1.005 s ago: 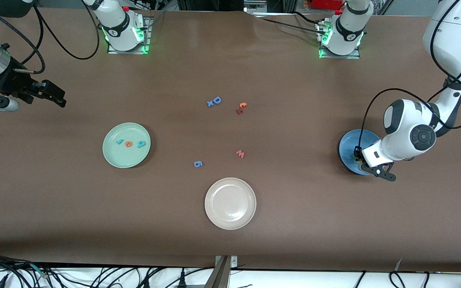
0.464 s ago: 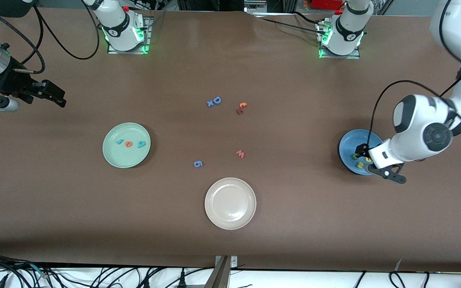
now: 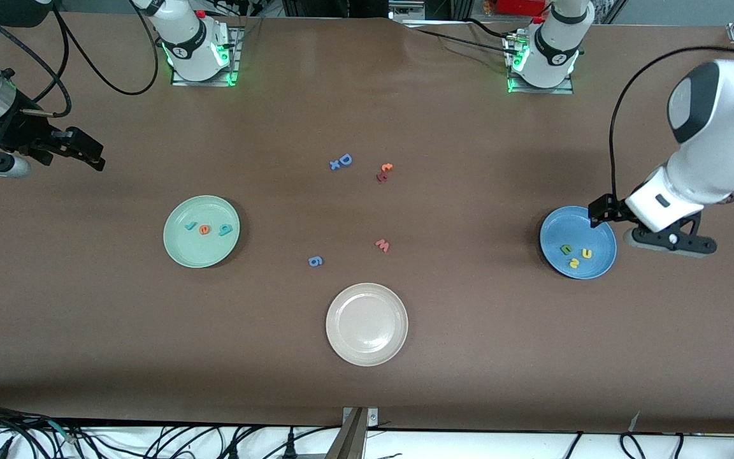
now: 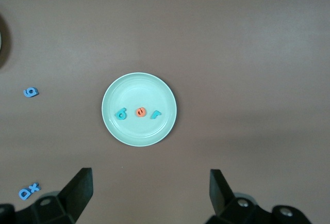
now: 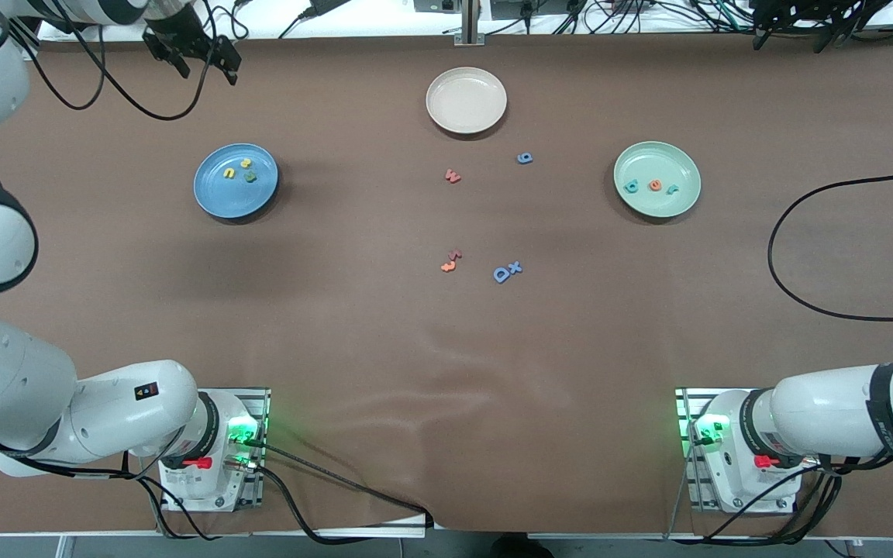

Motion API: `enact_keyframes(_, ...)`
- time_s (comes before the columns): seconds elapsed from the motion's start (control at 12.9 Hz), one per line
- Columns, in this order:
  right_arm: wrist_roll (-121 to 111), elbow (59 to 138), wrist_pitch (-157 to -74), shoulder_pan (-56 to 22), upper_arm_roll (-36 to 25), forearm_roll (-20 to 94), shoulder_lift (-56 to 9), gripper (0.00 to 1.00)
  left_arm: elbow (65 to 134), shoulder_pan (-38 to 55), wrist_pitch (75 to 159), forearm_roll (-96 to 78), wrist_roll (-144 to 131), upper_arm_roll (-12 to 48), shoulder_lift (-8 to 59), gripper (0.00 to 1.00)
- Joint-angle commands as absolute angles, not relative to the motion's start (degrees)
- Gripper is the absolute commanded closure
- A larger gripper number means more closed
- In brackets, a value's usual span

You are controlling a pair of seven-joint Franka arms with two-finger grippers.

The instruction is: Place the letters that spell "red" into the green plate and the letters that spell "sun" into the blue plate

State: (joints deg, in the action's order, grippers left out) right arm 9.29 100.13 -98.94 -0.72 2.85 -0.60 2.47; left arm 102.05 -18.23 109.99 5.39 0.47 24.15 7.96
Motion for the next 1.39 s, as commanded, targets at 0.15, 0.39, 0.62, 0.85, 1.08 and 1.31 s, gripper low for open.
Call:
enact_keyframes(0.15, 9.2, 98.9, -97.8, -0.2, 3.3, -1.1, 2.1, 0.00, 107.4, -14.6, 107.5, 1.4, -4.7, 23.0, -1.3, 0.00)
enact_keyframes(0.39, 9.2, 98.9, -97.8, -0.2, 3.3, -1.1, 2.1, 0.00, 107.5, -9.4, 107.5, 1.4, -6.2, 17.8, -2.1, 0.00)
enact_keyframes(0.62, 9.2, 98.9, -97.8, -0.2, 3.3, -1.1, 2.1, 0.00, 107.0, -1.2, 107.5, 1.5, -6.9, 10.3, -2.4, 0.00)
enact_keyframes(0.85, 9.2, 99.0, -97.7, -0.2, 3.3, -1.1, 2.1, 0.00, 107.0, 4.1, 107.4, 1.4, -6.8, 4.2, -2.0, 0.00)
enact_keyframes(1.08, 9.2, 99.0, -97.6, -0.1, 3.3, -1.0, 2.1, 0.00, 107.0, 3.5, 107.4, 1.3, -6.3, 4.3, -1.9, 0.00)
enact_keyframes(1.31, 9.5, 99.0, -96.6, -0.1, 3.3, -1.0, 2.2, 0.00, 108.4, 3.3, 108.1, 1.2, -6.2, 4.3, -2.8, 0.00)
